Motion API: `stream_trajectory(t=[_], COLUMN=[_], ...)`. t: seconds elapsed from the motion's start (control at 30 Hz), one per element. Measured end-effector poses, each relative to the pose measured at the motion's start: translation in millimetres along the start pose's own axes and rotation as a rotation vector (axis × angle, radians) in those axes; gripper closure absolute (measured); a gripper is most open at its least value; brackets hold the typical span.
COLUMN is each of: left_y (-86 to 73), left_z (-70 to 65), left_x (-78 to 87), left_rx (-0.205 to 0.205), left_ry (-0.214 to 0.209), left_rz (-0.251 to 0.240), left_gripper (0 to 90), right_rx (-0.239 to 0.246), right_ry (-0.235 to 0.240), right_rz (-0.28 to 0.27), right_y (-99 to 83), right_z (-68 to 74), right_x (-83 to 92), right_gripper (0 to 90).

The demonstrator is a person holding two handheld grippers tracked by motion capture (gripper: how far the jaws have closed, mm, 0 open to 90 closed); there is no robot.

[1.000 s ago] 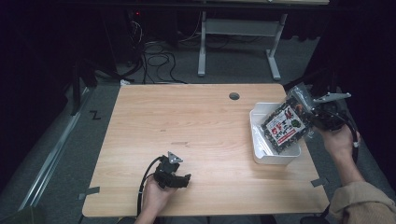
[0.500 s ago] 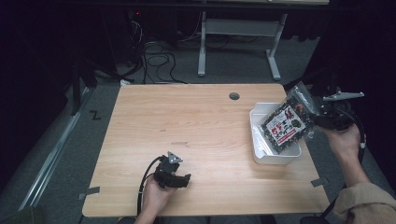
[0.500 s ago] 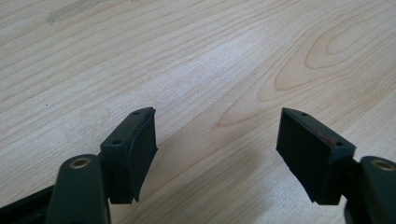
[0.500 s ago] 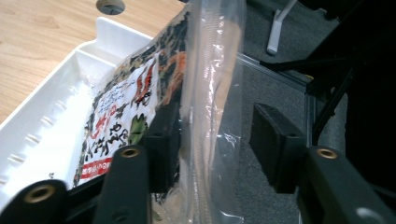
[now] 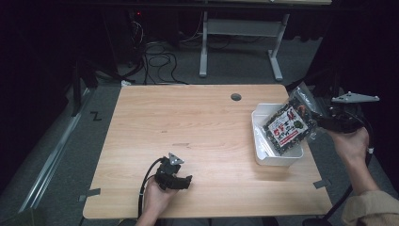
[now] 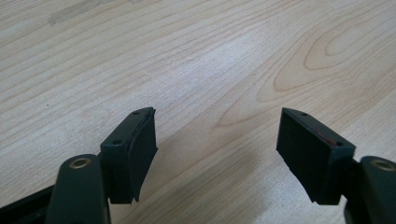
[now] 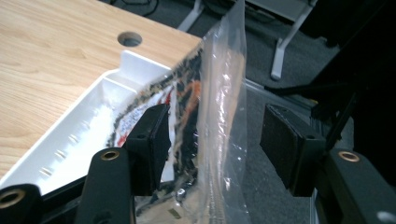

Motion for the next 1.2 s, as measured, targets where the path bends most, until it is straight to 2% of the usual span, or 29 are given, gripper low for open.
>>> stream_trajectory(t=[0.07, 0.1, 0.2, 0.23, 0.27, 0.53, 0.57, 0.63, 0.67, 0.77, 0.87, 1.2], left_y=[0.1, 0.1, -0.2, -0.2, -0.1, -0.2, -0.3, -0.3, 0.1, 0.4, -0.2, -0.2], left_z=[0.2, 0.2, -0.4, -0.4, -0.5, -0.7, -0.5, -0.4, -0.2, -0.3, -1.0, -0.7], left_x=[0.5, 0.8, 3.2, 3.2, 3.6, 5.7, 6.2, 6.2, 6.2, 6.9, 7.4, 8.1], left_rx=[-0.003, -0.003, -0.001, -0.001, -0.001, -0.002, 0.000, 0.001, 0.003, 0.003, 0.000, 0.001], left_ry=[0.001, 0.001, 0.005, 0.005, 0.004, 0.005, 0.005, 0.004, 0.003, 0.001, -0.001, -0.002], left_rz=[-0.001, -0.003, -0.022, -0.022, -0.027, -0.039, -0.041, -0.041, -0.040, -0.042, -0.041, -0.049], left_gripper=[29.1, 29.1, 29.2, 29.3, 29.3, 29.3, 29.3, 29.3, 29.3, 29.1, 29.0, 28.5], right_rx=[-0.007, -0.008, -0.020, -0.020, -0.022, 0.006, 0.013, 0.012, 0.013, 0.023, 0.034, 0.062], right_ry=[0.011, 0.036, 0.092, 0.092, 0.131, 0.207, 0.227, 0.236, 0.261, 0.277, 0.314, 0.381], right_rz=[-0.013, -0.025, -0.049, -0.049, -0.059, -0.087, -0.110, -0.112, -0.119, -0.133, -0.150, -0.161], right_y=[0.3, 0.2, -1.2, -1.2, -2.3, -5.3, -7.4, -8.3, -10.8, -13.1, -17.6, -28.3], right_z=[1.7, 5.1, 12.8, 12.8, 18.4, 38.8, 45.3, 47.5, 53.6, 58.9, 70.0, 93.1], right_x=[1.9, 4.8, 8.4, 8.4, 8.8, 11.4, 13.8, 14.9, 16.9, 18.9, 21.9, 25.0], right_gripper=[43.2, 46.9, 47.6, 47.6, 47.5, 45.5, 44.7, 44.0, 43.1, 42.6, 41.8, 41.2])
Point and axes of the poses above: each handheld gripper's, and its own axes: x roughly backward along the jaws, y roughly out of its top, z roughly to its left, the point moved 2 cm from there along -x, roughly forward along the jaws, and after that the axes turned 15 degrees about z, right-handed, at the moved point
